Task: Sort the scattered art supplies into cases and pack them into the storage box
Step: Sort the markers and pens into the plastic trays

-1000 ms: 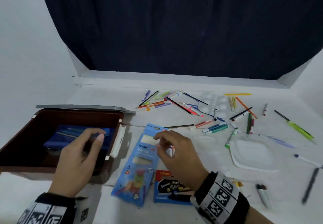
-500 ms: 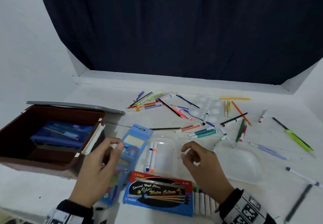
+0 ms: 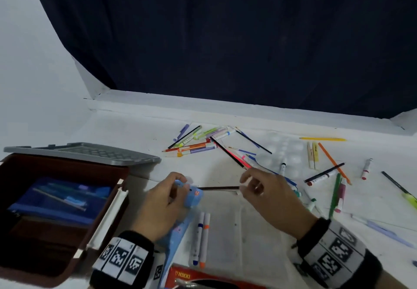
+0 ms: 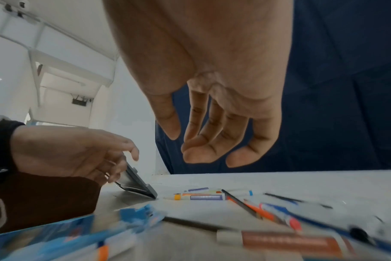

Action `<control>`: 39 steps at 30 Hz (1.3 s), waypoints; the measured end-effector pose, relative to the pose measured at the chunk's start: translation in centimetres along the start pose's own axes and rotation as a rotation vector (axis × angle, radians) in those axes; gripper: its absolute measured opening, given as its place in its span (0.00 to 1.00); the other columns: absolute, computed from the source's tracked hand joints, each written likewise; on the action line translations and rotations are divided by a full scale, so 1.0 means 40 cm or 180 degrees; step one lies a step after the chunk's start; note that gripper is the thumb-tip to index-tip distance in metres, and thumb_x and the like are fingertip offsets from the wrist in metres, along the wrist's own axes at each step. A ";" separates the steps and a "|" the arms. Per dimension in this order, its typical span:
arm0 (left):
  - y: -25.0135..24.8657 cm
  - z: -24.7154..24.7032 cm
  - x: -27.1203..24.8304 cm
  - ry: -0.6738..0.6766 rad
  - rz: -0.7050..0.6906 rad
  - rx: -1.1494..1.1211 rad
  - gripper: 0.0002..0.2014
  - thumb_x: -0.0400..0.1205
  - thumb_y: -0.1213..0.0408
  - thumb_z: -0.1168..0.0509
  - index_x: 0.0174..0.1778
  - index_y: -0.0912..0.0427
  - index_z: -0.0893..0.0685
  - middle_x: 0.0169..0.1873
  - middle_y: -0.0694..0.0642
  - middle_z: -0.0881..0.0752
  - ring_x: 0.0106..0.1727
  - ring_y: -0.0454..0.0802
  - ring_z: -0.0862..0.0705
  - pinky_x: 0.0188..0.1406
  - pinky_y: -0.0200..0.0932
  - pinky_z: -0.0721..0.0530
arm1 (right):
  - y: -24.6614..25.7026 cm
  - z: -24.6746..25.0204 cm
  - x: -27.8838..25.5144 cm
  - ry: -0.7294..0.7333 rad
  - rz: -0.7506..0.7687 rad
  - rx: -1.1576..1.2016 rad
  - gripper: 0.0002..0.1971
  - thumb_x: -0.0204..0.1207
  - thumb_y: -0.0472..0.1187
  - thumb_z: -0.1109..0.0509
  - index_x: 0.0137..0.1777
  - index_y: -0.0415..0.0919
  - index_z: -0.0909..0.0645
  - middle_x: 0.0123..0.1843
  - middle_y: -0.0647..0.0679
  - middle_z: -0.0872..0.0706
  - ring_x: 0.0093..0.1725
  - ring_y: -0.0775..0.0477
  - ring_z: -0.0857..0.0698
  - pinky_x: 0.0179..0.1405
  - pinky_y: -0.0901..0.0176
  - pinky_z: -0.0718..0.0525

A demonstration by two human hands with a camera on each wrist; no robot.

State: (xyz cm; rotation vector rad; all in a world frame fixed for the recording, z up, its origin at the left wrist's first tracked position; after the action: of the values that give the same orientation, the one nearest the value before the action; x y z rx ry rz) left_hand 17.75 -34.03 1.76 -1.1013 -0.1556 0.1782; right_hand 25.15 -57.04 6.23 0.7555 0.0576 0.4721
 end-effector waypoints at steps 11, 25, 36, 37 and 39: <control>0.130 -0.056 0.100 0.0764 0.0150 0.0927 0.34 0.74 0.28 0.53 0.66 0.45 0.22 0.52 0.47 0.14 0.46 0.43 0.18 0.45 0.39 0.22 | -0.039 -0.199 0.482 0.0660 0.0471 -0.1015 0.10 0.82 0.42 0.37 0.58 0.46 0.16 0.54 0.50 0.13 0.53 0.43 0.16 0.55 0.48 0.16; 0.118 -0.045 0.079 0.0691 0.0281 0.0796 0.29 0.81 0.33 0.49 0.71 0.45 0.25 0.55 0.47 0.16 0.48 0.46 0.14 0.50 0.48 0.14 | -0.061 -0.323 0.634 0.1055 0.0689 -0.2469 0.13 0.84 0.38 0.42 0.64 0.45 0.21 0.64 0.43 0.19 0.66 0.36 0.23 0.61 0.41 0.27; 0.121 -0.039 0.081 0.0641 0.0389 0.0583 0.29 0.78 0.31 0.49 0.69 0.42 0.26 0.53 0.47 0.15 0.46 0.47 0.16 0.53 0.56 0.13 | -0.066 -0.323 0.645 0.0911 0.0579 -0.2348 0.14 0.82 0.36 0.40 0.58 0.50 0.16 0.57 0.46 0.14 0.61 0.37 0.19 0.63 0.40 0.28; 0.122 -0.036 0.081 0.0617 0.0388 0.0527 0.30 0.76 0.29 0.50 0.68 0.42 0.26 0.53 0.48 0.15 0.45 0.47 0.16 0.53 0.58 0.14 | -0.059 -0.325 0.641 0.0939 0.0588 -0.2352 0.13 0.82 0.35 0.41 0.57 0.49 0.17 0.56 0.45 0.14 0.61 0.37 0.20 0.63 0.40 0.28; 0.124 -0.031 0.083 0.0612 0.0418 0.0485 0.31 0.75 0.28 0.48 0.67 0.42 0.25 0.52 0.48 0.15 0.46 0.50 0.15 0.53 0.60 0.14 | -0.049 -0.319 0.627 0.0999 0.0601 -0.2385 0.12 0.80 0.33 0.42 0.57 0.46 0.21 0.56 0.45 0.15 0.62 0.37 0.22 0.64 0.39 0.30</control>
State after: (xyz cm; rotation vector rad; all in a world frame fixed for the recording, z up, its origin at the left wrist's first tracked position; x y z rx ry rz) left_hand 20.93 -32.18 -3.12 -0.9708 0.1014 0.1971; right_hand 45.58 -39.17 -1.50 -0.0541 0.0949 0.7310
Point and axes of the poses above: each hand's wrist, its own x-axis towards the middle knuckle, its own z-axis out of the back of the hand, y = z × x, the point moved 8 cm from there along x, towards the middle knuckle
